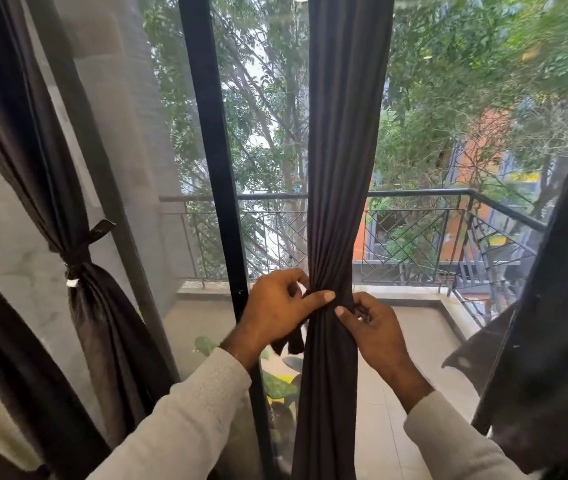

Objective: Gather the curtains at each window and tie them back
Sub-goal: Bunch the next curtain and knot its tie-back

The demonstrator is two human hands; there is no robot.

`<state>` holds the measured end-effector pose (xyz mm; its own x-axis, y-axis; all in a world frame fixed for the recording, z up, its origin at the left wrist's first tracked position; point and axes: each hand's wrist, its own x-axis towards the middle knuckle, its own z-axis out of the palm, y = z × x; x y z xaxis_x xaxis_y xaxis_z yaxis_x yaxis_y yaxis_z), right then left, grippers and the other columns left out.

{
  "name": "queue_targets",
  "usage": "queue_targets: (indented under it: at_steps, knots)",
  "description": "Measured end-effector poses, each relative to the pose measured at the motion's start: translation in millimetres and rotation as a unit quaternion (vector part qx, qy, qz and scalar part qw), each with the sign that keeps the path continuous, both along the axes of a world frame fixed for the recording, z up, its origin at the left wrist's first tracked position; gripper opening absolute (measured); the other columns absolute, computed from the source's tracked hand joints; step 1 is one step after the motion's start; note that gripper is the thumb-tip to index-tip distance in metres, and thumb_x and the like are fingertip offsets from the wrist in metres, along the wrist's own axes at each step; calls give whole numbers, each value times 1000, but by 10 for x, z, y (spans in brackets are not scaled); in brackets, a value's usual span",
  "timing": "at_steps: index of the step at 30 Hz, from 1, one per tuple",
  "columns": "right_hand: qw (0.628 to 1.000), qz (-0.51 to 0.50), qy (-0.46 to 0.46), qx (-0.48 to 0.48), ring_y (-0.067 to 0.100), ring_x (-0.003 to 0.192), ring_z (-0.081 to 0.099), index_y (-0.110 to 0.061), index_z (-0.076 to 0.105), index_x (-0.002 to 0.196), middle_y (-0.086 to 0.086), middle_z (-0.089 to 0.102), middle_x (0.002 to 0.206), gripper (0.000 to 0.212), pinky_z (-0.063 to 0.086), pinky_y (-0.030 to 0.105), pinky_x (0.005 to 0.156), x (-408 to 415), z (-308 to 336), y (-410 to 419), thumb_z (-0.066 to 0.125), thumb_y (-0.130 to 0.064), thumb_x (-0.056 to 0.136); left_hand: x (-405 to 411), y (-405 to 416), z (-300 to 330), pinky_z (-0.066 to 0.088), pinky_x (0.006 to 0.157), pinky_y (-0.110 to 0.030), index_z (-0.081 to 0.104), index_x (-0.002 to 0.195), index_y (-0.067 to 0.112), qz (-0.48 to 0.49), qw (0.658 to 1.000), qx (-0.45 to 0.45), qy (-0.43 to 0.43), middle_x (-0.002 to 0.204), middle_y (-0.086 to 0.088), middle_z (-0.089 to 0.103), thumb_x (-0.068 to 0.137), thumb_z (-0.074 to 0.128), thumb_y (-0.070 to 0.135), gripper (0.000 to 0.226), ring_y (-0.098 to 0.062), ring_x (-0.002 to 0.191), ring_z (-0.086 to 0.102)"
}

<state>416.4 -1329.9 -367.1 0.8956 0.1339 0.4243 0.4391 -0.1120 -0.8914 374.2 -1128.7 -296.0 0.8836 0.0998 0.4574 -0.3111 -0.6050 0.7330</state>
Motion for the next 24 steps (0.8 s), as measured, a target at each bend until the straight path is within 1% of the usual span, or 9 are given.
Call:
queue_targets:
  at_steps: [2, 4, 8, 12, 15, 18, 21, 23, 24]
  knots:
    - [1000, 7, 2, 14, 22, 90, 76, -21, 77, 101, -2, 80, 94, 12, 61, 36, 84, -15, -7, -2, 75, -10, 97, -26, 40, 9, 55, 64, -37, 67, 80, 21, -44, 998, -44, 16, 68, -4, 66, 90, 80, 57, 40, -9, 61, 60]
    - [1000, -1, 7, 26, 17, 90, 77, -20, 76, 100, -3, 81, 94, 14, 60, 29, 83, -28, -9, -3, 74, -6, 97, -33, 110, -31, 54, 65, -33, 66, 83, 16, -69, 995, -70, 28, 69, 4, 65, 97, 79, 43, 33, -8, 62, 61]
    - [999, -38, -11, 5, 12, 81, 74, -22, 77, 98, -8, 80, 89, 12, 56, 20, 75, -34, -6, -14, 76, -10, 95, -51, 206, -203, 55, 68, -37, 68, 84, 22, -85, 996, -35, 20, 69, 11, 60, 81, 91, 34, 26, -10, 65, 56]
    - [998, -58, -26, -29, 6, 81, 73, -23, 80, 102, -14, 79, 89, 12, 53, 15, 74, -41, -8, -16, 76, -14, 95, -72, 140, -258, 59, 68, -41, 70, 79, 21, -41, 998, -33, -19, 67, 5, 67, 85, 88, 23, 19, -8, 64, 60]
    - [997, -63, -32, -33, 9, 81, 73, -24, 80, 103, -14, 78, 89, 13, 54, 17, 74, -64, -20, 25, 77, -14, 95, -53, 99, -264, 61, 68, -48, 74, 84, 17, -114, 990, -82, 3, 72, 0, 70, 96, 75, 27, 16, -16, 69, 66]
    - [995, -84, -55, -23, 6, 80, 72, -22, 80, 102, -13, 78, 89, 15, 52, 15, 73, -103, -47, 53, 78, -10, 94, 5, 90, -309, 60, 76, -41, 76, 98, 13, -140, 976, -166, 28, 84, -7, 74, 97, 65, 13, 11, -20, 79, 69]
    - [991, -103, -83, -32, 6, 77, 70, -18, 80, 100, -9, 77, 87, 12, 54, 20, 72, -138, -55, 68, 80, -10, 91, 54, 51, -300, 63, 70, -35, 75, 106, 5, -134, 969, -203, 32, 84, -6, 77, 89, 76, -1, 17, -16, 72, 71]
    - [980, -142, -119, -67, 11, 74, 65, -18, 77, 91, -8, 71, 81, 8, 54, 30, 69, -143, -74, 69, 82, -13, 89, 69, -14, -279, 64, 66, -35, 77, 106, 11, -142, 972, -186, 31, 88, 1, 79, 92, 78, -4, 20, -14, 72, 72]
    - [973, -162, -139, -84, 12, 73, 62, -18, 74, 87, -8, 68, 80, 10, 52, 31, 68, -163, -70, 73, 83, -13, 88, 74, -43, -270, 65, 67, -38, 77, 108, 14, -151, 972, -175, 30, 91, 2, 79, 96, 76, 0, 18, -15, 76, 73]
